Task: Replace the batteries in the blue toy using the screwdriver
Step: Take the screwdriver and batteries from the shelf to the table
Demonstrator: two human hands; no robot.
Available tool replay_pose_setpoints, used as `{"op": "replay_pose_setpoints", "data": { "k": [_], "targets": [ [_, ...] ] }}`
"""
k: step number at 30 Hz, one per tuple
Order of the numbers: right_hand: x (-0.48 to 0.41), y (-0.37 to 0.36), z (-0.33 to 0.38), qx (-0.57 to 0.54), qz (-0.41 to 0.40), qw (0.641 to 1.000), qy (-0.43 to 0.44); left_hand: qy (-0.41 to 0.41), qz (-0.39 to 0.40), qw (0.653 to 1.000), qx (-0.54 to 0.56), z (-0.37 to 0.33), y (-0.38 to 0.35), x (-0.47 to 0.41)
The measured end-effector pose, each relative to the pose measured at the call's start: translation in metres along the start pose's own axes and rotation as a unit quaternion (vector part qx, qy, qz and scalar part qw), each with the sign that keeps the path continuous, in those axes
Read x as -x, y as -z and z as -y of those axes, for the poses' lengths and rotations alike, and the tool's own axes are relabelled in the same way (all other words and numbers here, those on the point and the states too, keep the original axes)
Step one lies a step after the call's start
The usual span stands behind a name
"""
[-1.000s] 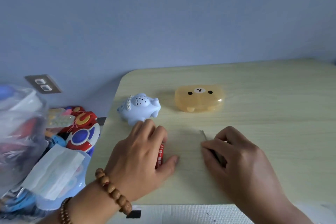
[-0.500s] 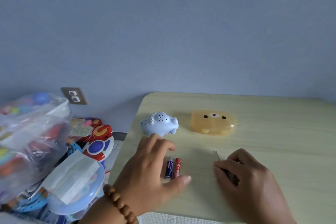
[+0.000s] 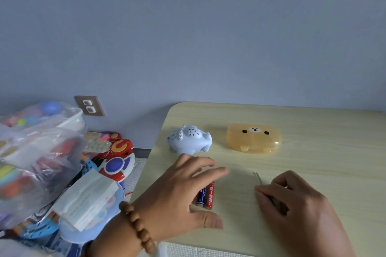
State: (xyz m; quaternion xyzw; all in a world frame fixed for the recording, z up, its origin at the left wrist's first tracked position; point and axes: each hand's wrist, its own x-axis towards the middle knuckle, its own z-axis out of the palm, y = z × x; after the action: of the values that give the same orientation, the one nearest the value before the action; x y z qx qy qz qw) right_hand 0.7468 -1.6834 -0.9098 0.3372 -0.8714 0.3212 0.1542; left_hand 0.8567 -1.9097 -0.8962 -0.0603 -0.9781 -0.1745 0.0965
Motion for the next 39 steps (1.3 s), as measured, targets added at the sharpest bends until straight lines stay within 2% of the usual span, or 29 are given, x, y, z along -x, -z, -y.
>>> {"op": "replay_pose_setpoints", "data": {
  "k": [4, 10, 25, 31, 33, 37, 39],
  "targets": [
    [0.001, 0.000, 0.000, 0.001, 0.007, 1.000, -0.001, -0.028, -0.004, 0.999, 0.023, 0.005, -0.005, -0.006],
    [0.001, 0.001, -0.002, 0.004, 0.011, 1.000, -0.002, 0.000, -0.027, 0.996, 0.085, 0.016, -0.006, 0.001],
    [0.001, 0.000, -0.003, 0.000, 0.027, 1.000, -0.010, 0.028, -0.026, 0.994, 0.099, 0.013, -0.004, 0.006],
    [-0.001, 0.000, -0.007, 0.012, 0.043, 0.999, 0.004, 0.040, -0.169, 0.984, 0.037, 0.017, 0.039, -0.009],
    [-0.002, 0.001, -0.007, 0.019, 0.045, 0.999, 0.003, 0.080, -0.138, 0.987, -0.020, 0.025, 0.055, -0.030],
    [-0.001, 0.003, -0.006, 0.030, 0.057, 0.998, -0.002, 0.164, 0.035, 0.984, -0.065, 0.040, 0.058, -0.065],
    [-0.001, 0.004, -0.004, 0.042, 0.059, 0.997, 0.005, 0.180, 0.055, 0.980, -0.061, 0.044, 0.048, -0.073]
  ]
}}
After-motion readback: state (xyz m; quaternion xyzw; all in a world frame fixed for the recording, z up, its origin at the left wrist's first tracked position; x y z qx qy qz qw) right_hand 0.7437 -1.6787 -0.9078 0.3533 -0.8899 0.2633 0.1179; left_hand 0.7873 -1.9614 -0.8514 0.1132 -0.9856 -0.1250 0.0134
